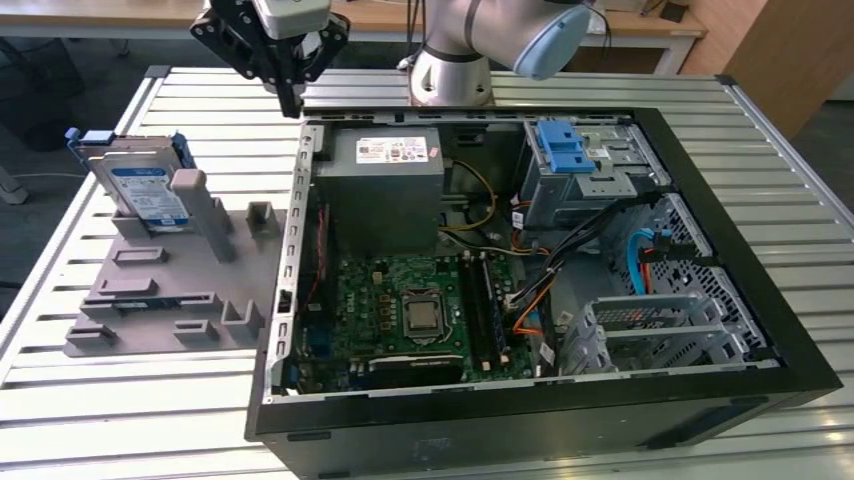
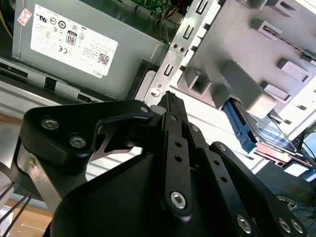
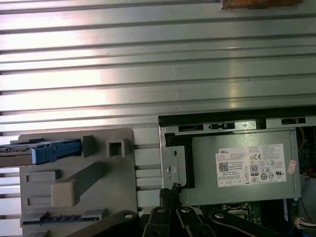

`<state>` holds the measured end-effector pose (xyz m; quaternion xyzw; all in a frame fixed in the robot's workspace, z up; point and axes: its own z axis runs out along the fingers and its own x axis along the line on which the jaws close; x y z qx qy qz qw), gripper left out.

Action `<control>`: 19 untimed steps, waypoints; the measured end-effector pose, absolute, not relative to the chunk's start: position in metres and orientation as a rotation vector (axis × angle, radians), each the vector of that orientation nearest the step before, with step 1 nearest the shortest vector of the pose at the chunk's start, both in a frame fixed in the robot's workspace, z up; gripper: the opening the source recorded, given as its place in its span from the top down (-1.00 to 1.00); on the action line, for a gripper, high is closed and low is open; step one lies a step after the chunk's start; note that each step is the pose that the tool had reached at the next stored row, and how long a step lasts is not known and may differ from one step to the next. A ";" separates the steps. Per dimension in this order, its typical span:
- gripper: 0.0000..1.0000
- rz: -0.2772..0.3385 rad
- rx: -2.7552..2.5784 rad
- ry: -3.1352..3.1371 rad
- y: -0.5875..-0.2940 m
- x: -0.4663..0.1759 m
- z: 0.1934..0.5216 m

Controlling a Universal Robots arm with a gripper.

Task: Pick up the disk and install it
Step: 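Reach for the disk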

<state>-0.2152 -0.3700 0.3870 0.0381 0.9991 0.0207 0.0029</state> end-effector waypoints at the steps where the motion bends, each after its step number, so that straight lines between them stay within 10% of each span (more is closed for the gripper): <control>1: 0.79 0.065 0.119 3.133 -0.370 -0.216 0.387; 19: 0.79 0.065 0.119 3.133 -0.366 -0.225 0.386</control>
